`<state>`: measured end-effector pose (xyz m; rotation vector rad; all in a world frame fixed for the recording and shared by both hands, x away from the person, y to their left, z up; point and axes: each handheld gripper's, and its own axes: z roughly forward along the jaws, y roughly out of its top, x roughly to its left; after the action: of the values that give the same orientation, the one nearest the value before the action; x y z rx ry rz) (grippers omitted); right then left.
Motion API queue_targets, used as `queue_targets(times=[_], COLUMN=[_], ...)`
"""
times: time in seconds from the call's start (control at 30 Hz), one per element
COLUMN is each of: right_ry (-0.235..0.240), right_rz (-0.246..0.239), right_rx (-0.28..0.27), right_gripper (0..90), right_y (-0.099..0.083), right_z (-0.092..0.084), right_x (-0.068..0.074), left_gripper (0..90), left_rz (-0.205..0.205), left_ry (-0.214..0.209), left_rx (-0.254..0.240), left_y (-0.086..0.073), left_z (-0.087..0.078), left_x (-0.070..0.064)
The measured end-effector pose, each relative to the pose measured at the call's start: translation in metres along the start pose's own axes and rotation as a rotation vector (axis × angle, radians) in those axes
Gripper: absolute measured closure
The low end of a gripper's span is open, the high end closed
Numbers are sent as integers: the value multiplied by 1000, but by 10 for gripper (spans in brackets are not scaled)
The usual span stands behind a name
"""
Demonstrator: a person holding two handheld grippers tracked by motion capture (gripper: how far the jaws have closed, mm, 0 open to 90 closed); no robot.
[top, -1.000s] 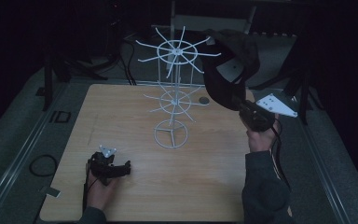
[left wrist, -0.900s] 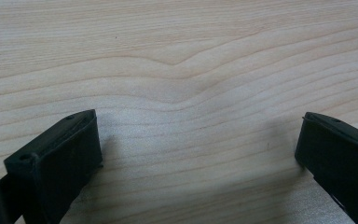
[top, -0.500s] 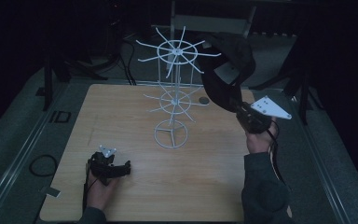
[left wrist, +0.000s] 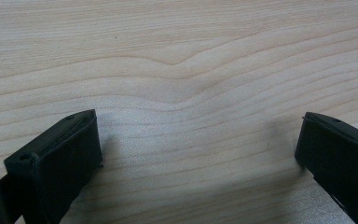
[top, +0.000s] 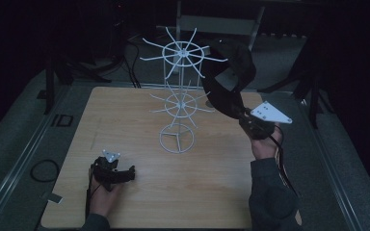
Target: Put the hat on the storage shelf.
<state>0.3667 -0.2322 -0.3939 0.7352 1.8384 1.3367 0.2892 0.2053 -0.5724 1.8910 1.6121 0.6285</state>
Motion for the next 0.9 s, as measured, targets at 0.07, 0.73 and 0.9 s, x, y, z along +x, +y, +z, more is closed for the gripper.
queue_targets(times=[0.07, 0.73, 0.9], right_ry=[3, 59, 96], right_rz=[-3, 96, 141], right_rx=[11, 76, 115], right_gripper=[852, 211, 143], right_y=[-1, -11, -15], right_z=[2, 10, 12], right_x=[1, -4, -3], left_gripper=[2, 2, 2], left_rz=[1, 1, -1], left_ry=[0, 0, 1], left_rx=[0, 1, -1], left_y=[0, 0, 0], left_z=[0, 0, 0], left_x=[0, 0, 0])
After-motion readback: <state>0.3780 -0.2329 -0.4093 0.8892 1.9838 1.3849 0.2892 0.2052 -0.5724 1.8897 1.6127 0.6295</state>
